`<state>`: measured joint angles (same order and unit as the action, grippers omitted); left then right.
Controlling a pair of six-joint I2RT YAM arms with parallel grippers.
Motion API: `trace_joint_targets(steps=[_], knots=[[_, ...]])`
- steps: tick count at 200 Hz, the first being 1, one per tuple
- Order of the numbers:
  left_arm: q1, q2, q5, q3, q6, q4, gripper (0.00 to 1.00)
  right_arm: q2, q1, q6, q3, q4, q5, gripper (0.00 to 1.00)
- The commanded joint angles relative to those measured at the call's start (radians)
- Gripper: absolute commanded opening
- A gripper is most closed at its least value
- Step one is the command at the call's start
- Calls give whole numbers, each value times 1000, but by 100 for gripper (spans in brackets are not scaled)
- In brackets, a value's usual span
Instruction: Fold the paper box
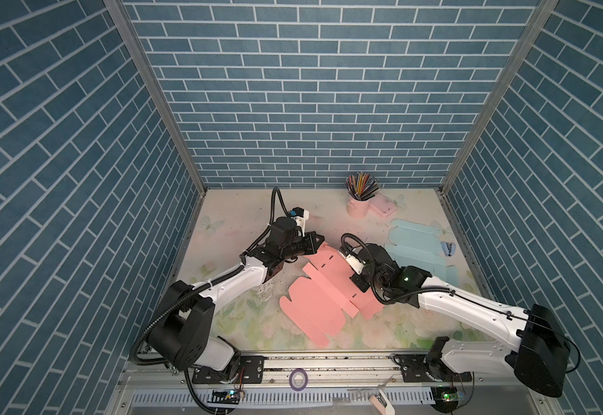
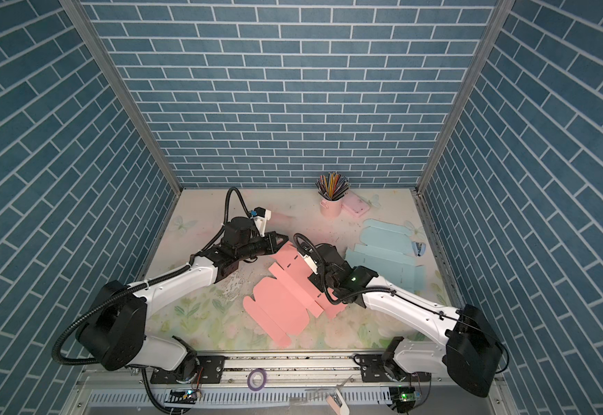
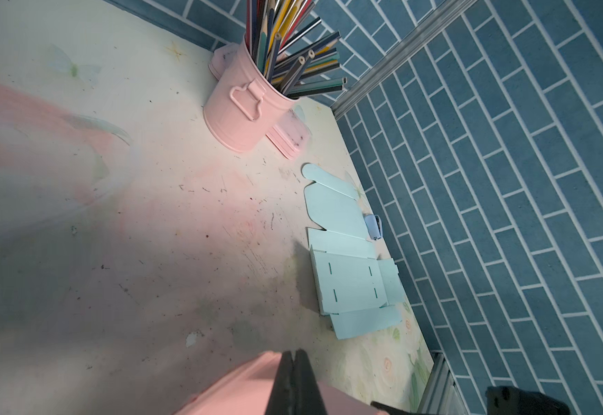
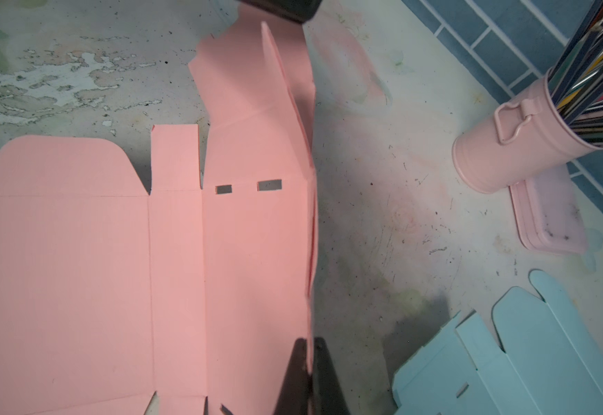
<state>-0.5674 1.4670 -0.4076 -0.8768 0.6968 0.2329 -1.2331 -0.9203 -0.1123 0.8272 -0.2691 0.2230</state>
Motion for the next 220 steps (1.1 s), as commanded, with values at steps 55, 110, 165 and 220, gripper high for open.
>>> trace_joint_targets(steps=[55,110,165,220], knots=[[-58,-46,6,40,-13,-1,0,-10,-25,-93,24,50,81,0],[-134,-77,49,91,5,17,0,-43,-73,-140,48,61,167,0],[1,-198,-5,231,-3,-11,0,-15,-148,-239,6,128,314,0],[214,-268,-31,402,11,40,0,-36,-178,-295,-5,158,368,0]])
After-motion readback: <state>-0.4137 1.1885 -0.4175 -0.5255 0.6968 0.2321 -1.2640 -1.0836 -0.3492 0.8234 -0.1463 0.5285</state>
